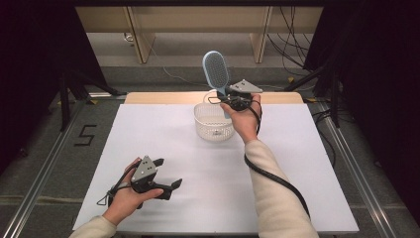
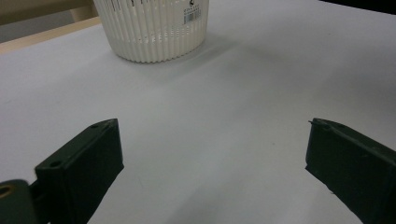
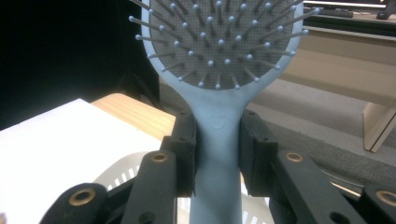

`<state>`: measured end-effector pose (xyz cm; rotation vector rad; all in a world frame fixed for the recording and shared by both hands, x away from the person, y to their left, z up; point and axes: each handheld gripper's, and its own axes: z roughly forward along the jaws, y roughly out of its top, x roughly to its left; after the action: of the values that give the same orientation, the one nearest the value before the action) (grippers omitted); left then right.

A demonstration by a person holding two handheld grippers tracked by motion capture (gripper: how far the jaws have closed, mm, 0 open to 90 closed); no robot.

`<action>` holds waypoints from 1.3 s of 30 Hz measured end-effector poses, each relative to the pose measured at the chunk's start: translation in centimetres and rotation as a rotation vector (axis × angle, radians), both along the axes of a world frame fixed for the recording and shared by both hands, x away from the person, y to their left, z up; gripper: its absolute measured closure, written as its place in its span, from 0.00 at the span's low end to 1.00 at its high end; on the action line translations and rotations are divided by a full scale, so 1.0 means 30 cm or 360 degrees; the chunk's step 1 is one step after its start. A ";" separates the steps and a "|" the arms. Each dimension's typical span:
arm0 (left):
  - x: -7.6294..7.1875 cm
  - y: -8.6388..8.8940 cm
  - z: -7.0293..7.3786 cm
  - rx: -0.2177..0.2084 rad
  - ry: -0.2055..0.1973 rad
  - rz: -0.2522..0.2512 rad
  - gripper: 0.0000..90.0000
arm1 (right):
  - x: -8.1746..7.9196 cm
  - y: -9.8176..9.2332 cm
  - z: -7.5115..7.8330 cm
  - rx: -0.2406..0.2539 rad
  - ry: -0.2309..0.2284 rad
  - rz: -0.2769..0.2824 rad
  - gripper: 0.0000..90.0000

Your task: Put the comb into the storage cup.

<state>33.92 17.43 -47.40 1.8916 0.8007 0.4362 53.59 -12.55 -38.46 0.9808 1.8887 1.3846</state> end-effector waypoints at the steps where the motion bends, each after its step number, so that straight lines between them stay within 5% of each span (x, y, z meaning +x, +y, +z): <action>1: 0.000 0.000 0.000 0.0000 0.0000 0.0000 0.04 | 0.000 0.001 -0.001 -0.0002 0.0002 0.0000 0.78; 39: 0.000 -0.002 -0.001 0.0002 -0.0002 -0.0006 0.04 | 0.007 0.018 -0.061 -0.0036 0.0032 0.0013 0.78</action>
<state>33.92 17.36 -47.43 1.8937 0.7960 0.4353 53.79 -12.01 -40.29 0.9805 1.9209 1.3602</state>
